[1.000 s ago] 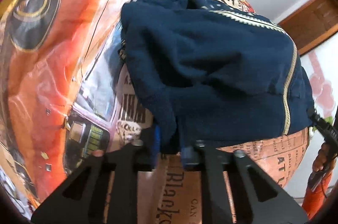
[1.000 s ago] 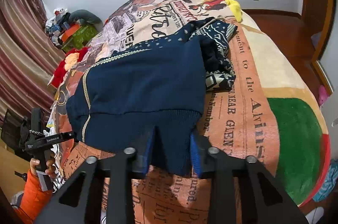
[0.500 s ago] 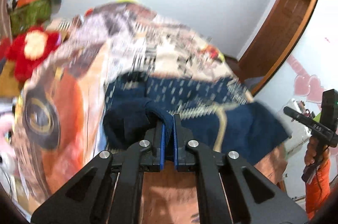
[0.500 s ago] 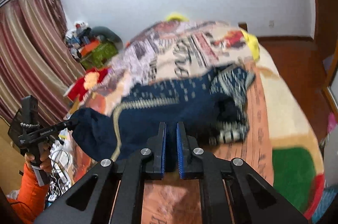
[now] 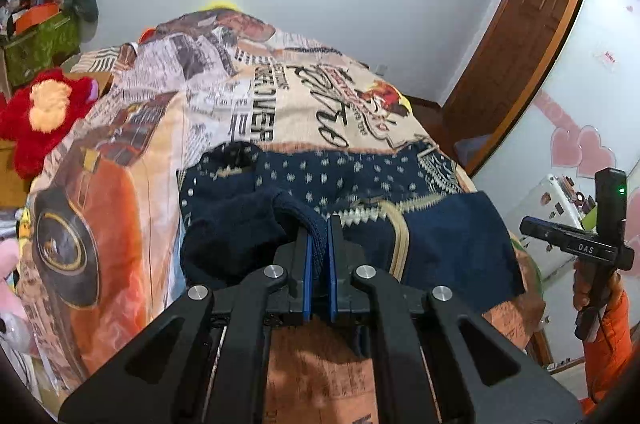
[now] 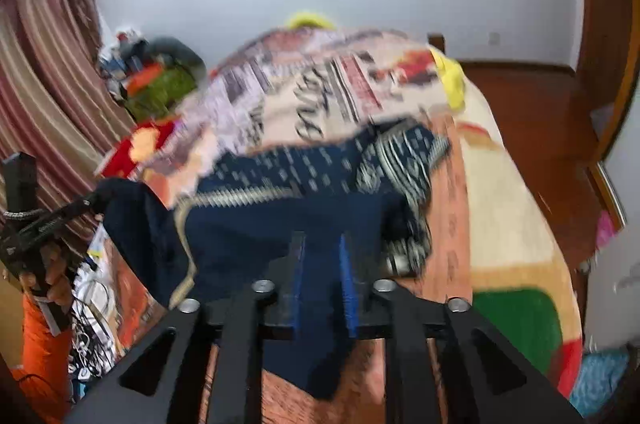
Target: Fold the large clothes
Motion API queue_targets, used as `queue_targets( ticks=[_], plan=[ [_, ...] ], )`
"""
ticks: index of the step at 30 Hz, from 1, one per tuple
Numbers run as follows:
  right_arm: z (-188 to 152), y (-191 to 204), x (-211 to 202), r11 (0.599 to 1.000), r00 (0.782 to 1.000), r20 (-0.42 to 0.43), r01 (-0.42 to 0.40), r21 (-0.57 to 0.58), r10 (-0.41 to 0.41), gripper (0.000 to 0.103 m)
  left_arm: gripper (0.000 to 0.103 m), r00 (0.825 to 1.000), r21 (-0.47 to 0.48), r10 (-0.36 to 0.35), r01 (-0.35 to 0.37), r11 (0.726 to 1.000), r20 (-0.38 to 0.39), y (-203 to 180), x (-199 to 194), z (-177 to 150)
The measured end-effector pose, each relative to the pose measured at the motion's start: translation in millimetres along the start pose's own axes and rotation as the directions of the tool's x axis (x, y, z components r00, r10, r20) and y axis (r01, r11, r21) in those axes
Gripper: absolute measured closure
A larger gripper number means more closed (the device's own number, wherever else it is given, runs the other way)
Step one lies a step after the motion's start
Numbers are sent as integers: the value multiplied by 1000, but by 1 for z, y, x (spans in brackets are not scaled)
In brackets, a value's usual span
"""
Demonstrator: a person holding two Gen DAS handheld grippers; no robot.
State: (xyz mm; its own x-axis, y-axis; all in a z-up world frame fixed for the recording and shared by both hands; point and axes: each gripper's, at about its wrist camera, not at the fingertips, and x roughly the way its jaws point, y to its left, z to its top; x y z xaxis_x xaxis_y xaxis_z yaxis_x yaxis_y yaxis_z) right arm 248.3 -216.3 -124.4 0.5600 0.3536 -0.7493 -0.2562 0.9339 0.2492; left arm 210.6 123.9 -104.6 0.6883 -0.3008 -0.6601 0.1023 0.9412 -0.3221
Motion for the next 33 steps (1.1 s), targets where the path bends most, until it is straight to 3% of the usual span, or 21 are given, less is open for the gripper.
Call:
queue_targets(
  ticks=[1, 2, 9, 10, 12, 14, 17, 23, 28, 33],
  plan=[
    [-5, -2, 1, 1000, 1000, -5, -3, 13, 3, 51, 98, 1000, -7, -3, 3, 1000, -4, 1, -1, -4],
    [-10, -4, 3, 999, 1000, -1, -14, 37, 14, 39, 98, 1000, -13, -6, 5, 1000, -7, 3, -3, -8],
    [-42, -6, 31, 995, 996, -75, -39, 90, 46, 38, 98, 999, -48, 2, -4, 999, -38, 12, -8, -32],
    [-45, -5, 36, 996, 996, -84, -36, 85, 43, 38, 98, 999, -52, 6, -8, 999, -41, 12, -8, -34],
    [-49, 1, 39, 999, 998, -55, -3, 41, 5, 49, 98, 999, -55, 12, -14, 998, -44, 13, -8, -36],
    [-48, 4, 43, 1000, 998, -61, -16, 24, 18, 73, 98, 999, -53, 16, -18, 998, -40, 13, -10, -35],
    [-42, 4, 45, 996, 995, -56, -77, 54, 80, 89, 98, 999, -47, 23, -24, 999, -22, 11, -13, -30],
    [-17, 22, 21, 994, 993, 47, -111, -22, 112, 92, 98, 998, -35, 38, -36, 999, 47, 8, -21, -1],
    [19, 32, 7, 990, 984, 119, -129, -61, 135, 92, 98, 993, -36, 53, -49, 998, 110, 13, -22, 32],
    [66, 24, 8, 994, 977, 186, -98, -56, 106, 92, 98, 986, -58, 92, -85, 995, 139, 28, -5, 69]
  ],
)
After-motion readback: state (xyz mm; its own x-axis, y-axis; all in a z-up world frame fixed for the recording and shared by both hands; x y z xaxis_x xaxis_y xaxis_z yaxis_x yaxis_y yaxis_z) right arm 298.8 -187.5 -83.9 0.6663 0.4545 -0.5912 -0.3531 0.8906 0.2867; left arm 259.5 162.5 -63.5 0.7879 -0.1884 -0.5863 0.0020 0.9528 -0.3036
